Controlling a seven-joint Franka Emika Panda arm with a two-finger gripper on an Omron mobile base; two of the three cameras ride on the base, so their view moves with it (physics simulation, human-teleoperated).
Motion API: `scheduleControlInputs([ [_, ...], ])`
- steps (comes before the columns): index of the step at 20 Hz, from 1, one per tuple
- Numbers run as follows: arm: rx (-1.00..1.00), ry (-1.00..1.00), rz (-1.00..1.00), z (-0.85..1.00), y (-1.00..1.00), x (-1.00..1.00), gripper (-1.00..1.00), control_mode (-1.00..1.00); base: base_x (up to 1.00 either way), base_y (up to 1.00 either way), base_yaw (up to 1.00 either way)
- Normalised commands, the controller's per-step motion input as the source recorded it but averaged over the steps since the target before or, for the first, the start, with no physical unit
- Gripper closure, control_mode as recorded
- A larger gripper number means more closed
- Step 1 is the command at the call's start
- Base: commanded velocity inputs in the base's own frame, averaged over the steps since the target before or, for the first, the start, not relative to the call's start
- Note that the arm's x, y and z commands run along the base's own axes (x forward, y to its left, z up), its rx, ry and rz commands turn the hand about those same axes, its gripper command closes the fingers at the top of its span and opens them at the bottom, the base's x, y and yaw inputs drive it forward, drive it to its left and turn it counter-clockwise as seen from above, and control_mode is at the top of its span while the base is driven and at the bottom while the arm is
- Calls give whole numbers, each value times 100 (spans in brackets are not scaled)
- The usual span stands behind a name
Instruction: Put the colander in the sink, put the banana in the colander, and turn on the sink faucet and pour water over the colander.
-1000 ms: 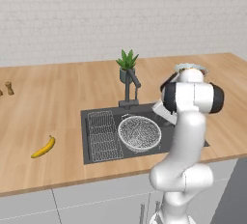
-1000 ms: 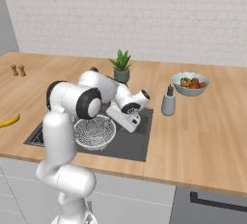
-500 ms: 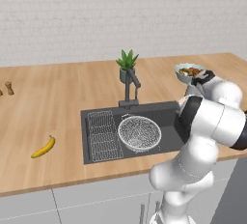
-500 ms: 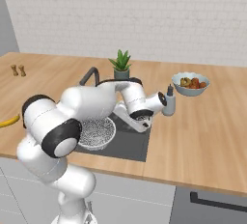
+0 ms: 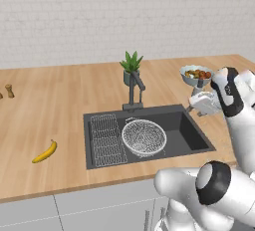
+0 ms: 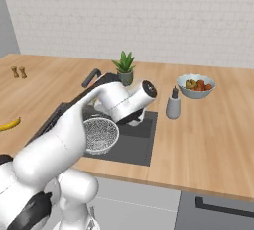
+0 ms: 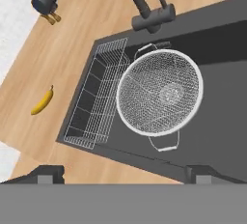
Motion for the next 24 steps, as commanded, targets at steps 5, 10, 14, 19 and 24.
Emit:
scheduleControlInputs([
  [5, -30, 2, 0, 94, 100, -71, -100, -100, 0, 0, 0],
  [10, -18, 10, 0, 72, 100, -81, -100, -100, 0, 0, 0],
  [14, -9, 15, 0, 45, 100, -81, -100, -100, 0, 0, 0],
  [19, 0, 3, -6, 8, 100, -33, -100, -100, 0, 0, 0],
  [24, -3, 1, -20, -10, 100, 0, -100, -100, 0, 0, 0],
])
